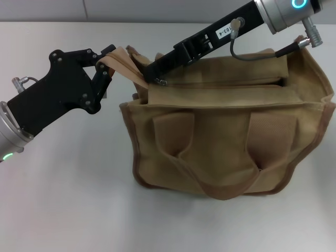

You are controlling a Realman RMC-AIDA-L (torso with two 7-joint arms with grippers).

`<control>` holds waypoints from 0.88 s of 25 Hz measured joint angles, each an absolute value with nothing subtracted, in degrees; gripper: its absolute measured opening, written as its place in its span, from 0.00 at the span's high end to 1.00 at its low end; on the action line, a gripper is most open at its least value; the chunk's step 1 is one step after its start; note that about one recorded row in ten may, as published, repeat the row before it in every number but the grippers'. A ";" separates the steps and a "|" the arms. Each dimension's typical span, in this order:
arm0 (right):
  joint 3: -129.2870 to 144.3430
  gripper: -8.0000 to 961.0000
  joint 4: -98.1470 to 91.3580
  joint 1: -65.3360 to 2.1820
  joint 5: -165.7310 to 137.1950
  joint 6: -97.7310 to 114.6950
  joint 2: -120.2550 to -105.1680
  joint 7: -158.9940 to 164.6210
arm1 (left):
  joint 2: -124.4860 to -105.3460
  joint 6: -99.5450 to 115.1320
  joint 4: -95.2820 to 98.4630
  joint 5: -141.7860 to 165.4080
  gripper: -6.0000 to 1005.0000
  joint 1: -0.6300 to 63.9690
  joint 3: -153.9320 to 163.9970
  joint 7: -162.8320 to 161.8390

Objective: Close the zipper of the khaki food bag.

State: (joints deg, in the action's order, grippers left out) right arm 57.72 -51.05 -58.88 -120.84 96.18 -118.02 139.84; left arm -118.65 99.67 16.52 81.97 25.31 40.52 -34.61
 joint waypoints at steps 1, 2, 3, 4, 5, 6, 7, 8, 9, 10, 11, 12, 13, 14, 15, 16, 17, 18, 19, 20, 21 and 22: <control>57.87 0.75 -51.04 -58.88 -120.98 96.10 -118.01 139.84 | -118.65 99.70 16.52 81.97 0.94 25.32 40.52 -34.61; 57.98 0.75 -51.00 -58.90 -121.19 96.06 -118.01 139.85 | -118.65 99.78 16.52 81.98 0.94 25.32 40.52 -34.61; 58.10 0.75 -50.95 -58.96 -121.50 95.99 -118.01 139.88 | -118.65 99.88 16.52 81.99 0.94 25.34 40.53 -34.61; 58.16 0.75 -50.94 -59.06 -121.87 95.97 -118.03 139.90 | -118.65 99.95 16.51 82.00 0.94 25.39 40.53 -34.61; 58.20 0.75 -50.98 -59.13 -122.27 95.96 -118.05 139.92 | -118.65 100.01 16.52 82.00 0.94 25.43 40.53 -34.61; 58.20 0.75 -51.07 -59.16 -122.42 95.95 -118.05 139.93 | -118.65 100.02 16.53 82.00 0.94 25.45 40.53 -34.61; 58.17 0.75 -51.11 -59.20 -122.57 95.95 -118.05 139.93 | -118.65 100.02 16.55 82.00 0.94 25.46 40.53 -34.61; 58.09 0.75 -51.12 -59.25 -122.61 95.95 -118.05 139.94 | -118.65 100.03 16.57 82.00 0.94 25.47 40.53 -34.61; 57.99 0.75 -51.11 -59.26 -122.65 95.95 -118.05 139.94 | -118.65 100.04 16.59 81.99 0.94 25.50 40.53 -34.61; 57.88 0.75 -51.11 -59.25 -122.67 95.96 -118.04 139.94 | -118.65 100.04 16.60 81.98 0.94 25.53 40.53 -34.61; 57.81 0.75 -51.11 -59.17 -122.60 95.96 -118.02 139.94 | -118.65 100.04 16.60 81.97 0.94 25.58 40.53 -34.61; 57.81 0.75 -51.11 -59.17 -122.60 95.96 -118.02 139.94 | -118.65 100.03 16.60 81.97 0.94 25.65 40.53 -34.61; 57.87 0.76 -51.12 -59.10 -122.48 95.95 -118.02 139.84 | -118.65 99.92 16.59 81.96 0.94 25.75 40.53 -34.61; 58.13 0.76 -51.14 -59.02 -122.33 95.95 -118.04 139.67 | -118.65 99.88 16.57 81.96 0.94 25.81 40.53 -34.61; 58.13 0.76 -51.14 -59.02 -122.33 95.95 -118.04 139.67 | -118.65 99.83 16.56 81.96 0.94 25.85 40.52 -34.61; 58.20 0.76 -51.18 -58.99 -122.31 95.95 -118.04 139.56 | -118.65 99.80 16.56 81.95 0.94 25.89 40.52 -34.62; 58.19 0.76 -51.24 -58.95 -122.31 95.95 -118.04 139.43 | -118.65 99.78 16.55 81.93 0.94 25.93 40.51 -34.62; 58.15 0.76 -51.31 -58.90 -122.31 95.95 -118.05 139.28 | -118.65 99.78 16.54 81.92 0.93 25.93 40.52 -34.62; 57.91 0.76 -51.70 -58.72 -122.31 95.98 -118.05 138.96 | -118.65 99.77 16.53 81.90 0.93 25.93 40.51 -34.62; 57.91 0.77 -51.70 -58.72 -122.31 95.98 -118.05 138.96 | -118.65 99.76 16.53 81.88 0.93 25.93 40.51 -34.63; 57.82 0.77 -52.10 -58.52 -122.32 96.00 -118.05 138.84 | -118.65 99.76 16.53 81.88 0.93 25.93 40.51 -34.63; 57.80 0.78 -52.61 -58.29 -122.32 96.03 -118.05 138.71 | -118.65 99.75 16.52 81.80 0.93 25.93 40.50 -34.63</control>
State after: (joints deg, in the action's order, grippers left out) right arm 57.80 -52.61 -58.29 -122.32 96.03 -118.05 138.71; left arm -118.65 99.75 16.52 81.80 25.93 40.50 -34.63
